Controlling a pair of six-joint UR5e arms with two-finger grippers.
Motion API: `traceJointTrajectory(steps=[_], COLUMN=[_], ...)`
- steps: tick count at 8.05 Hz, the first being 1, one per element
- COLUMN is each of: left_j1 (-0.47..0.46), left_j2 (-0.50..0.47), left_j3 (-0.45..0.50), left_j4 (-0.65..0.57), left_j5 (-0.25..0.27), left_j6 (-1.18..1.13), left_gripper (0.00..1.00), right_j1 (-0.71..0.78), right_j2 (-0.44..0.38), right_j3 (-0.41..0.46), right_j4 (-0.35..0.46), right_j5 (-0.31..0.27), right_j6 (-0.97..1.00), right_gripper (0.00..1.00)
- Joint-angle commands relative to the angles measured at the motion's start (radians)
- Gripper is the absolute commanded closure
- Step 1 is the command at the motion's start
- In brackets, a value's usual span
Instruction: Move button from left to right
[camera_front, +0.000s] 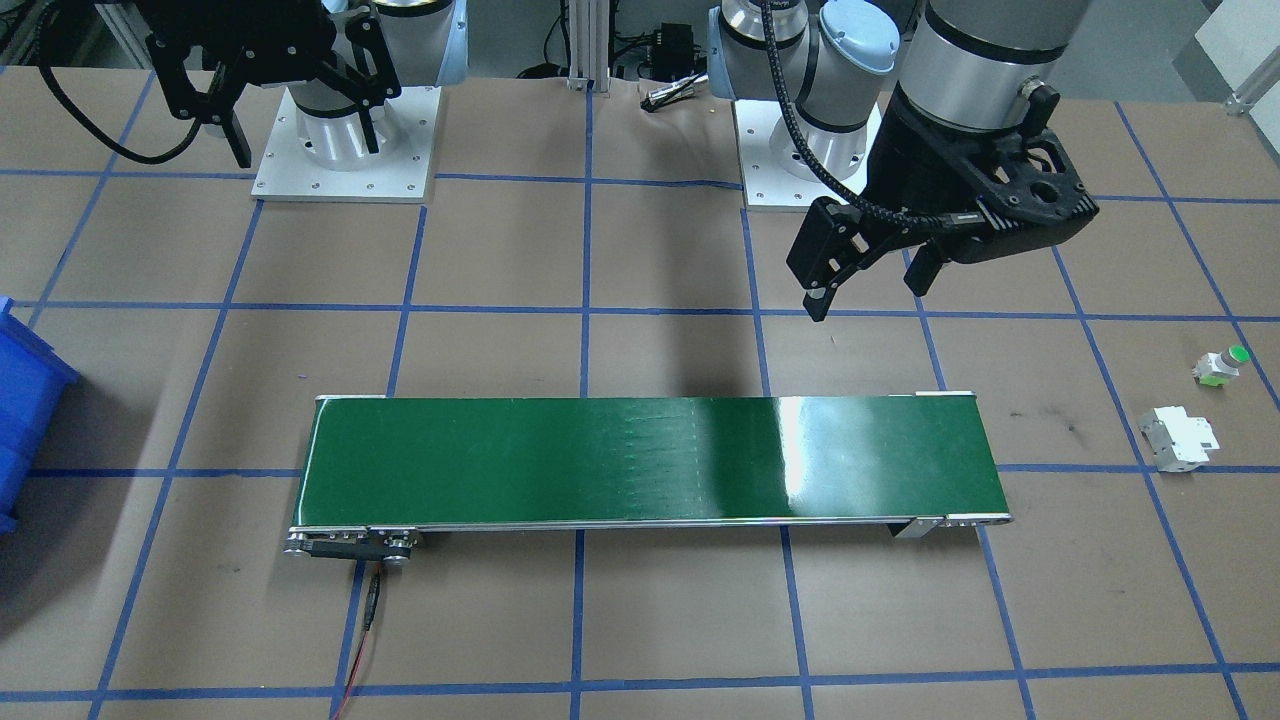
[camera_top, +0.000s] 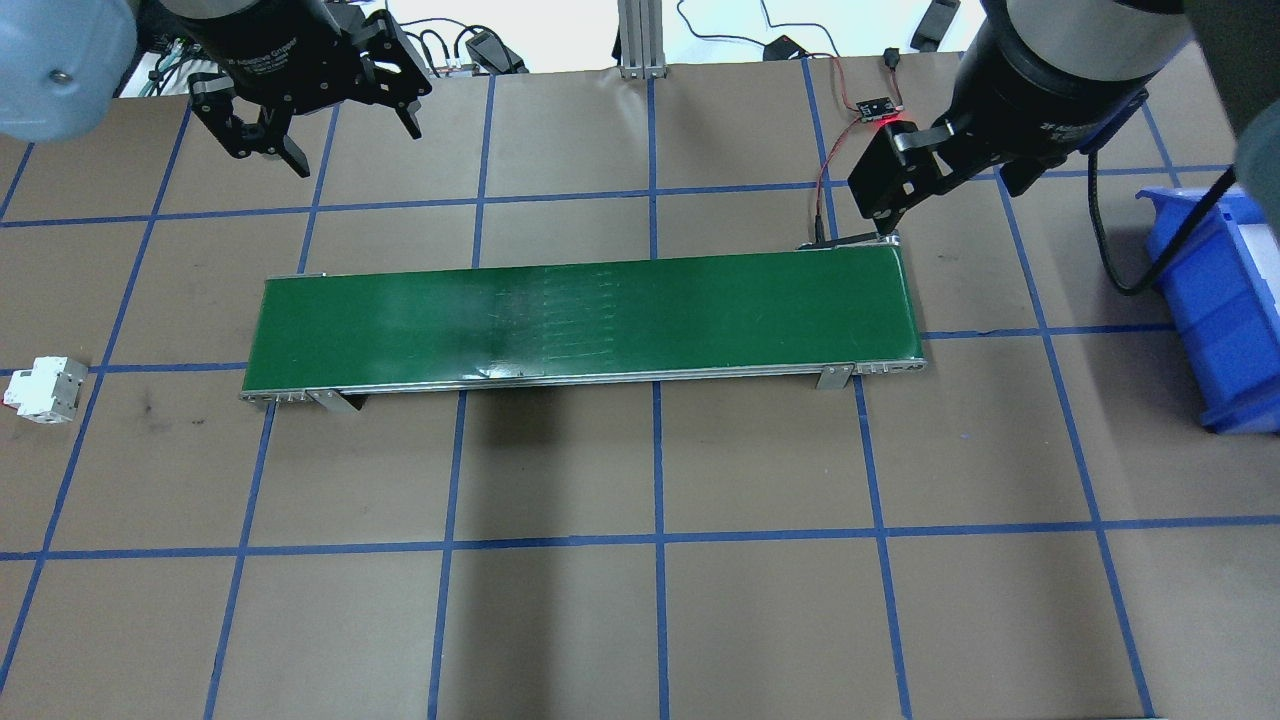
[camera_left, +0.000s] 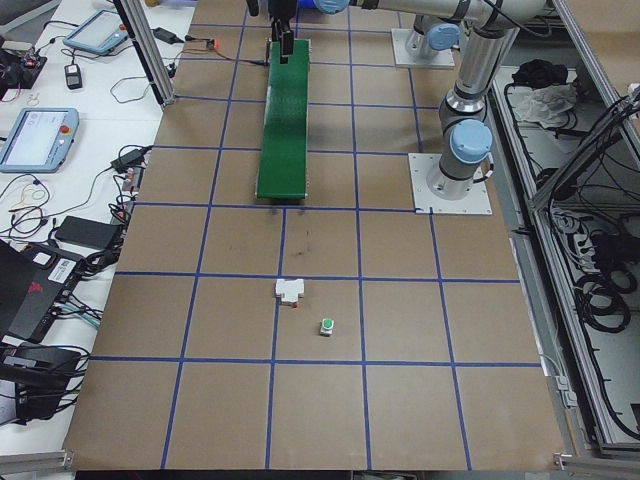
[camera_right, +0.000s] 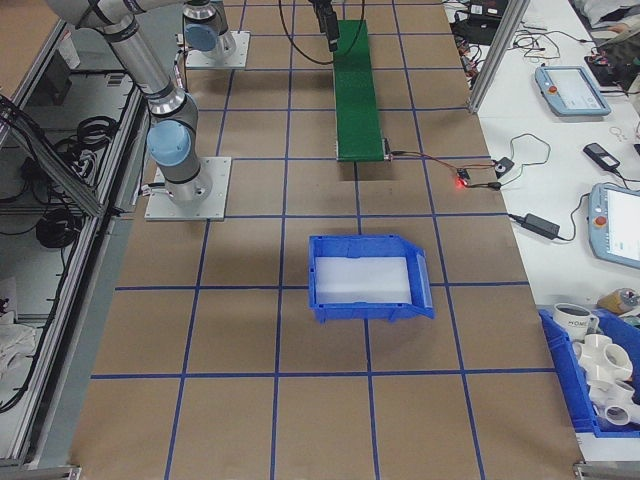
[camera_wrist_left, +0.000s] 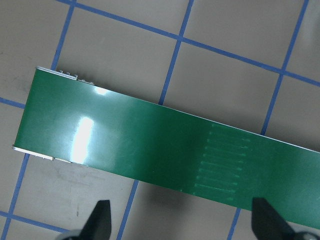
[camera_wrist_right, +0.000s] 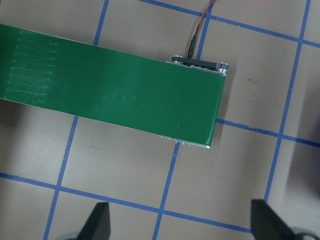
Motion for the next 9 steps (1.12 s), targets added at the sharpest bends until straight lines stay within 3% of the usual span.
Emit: traceJointTrajectory(steps=[1,3,4,6,9], left_j1=[0.004,0.03,0.091,0.342,0.591], left_j2=[0.009,0.006,0.004,0.001,-0.046], left_j3=[-0.004,-0.005,-0.005,-0.005,-0.045], left_j4=[-0.002,0.0,-0.002,-0.009,0.02], left_j5=[0.001,0.003,0.004,0.0,0.004], left_j6=[0.003,0.108,0.258,0.574,1.058], left_gripper=[0.0,0.0,0.0,0.0,0.0], right_j1=[0.0,0.0,0.0,0.0,0.0], right_j2=[0.0,0.0,0.0,0.0,0.0], right_j3=[0.0,0.0,0.0,0.0,0.0], right_j4=[0.0,0.001,0.001,0.001,0.001], right_j5=[0.0,0.0,0.0,0.0,0.0], right_j6=[0.0,0.001,0.002,0.0,0.0], right_gripper=[0.0,0.0,0.0,0.0,0.0])
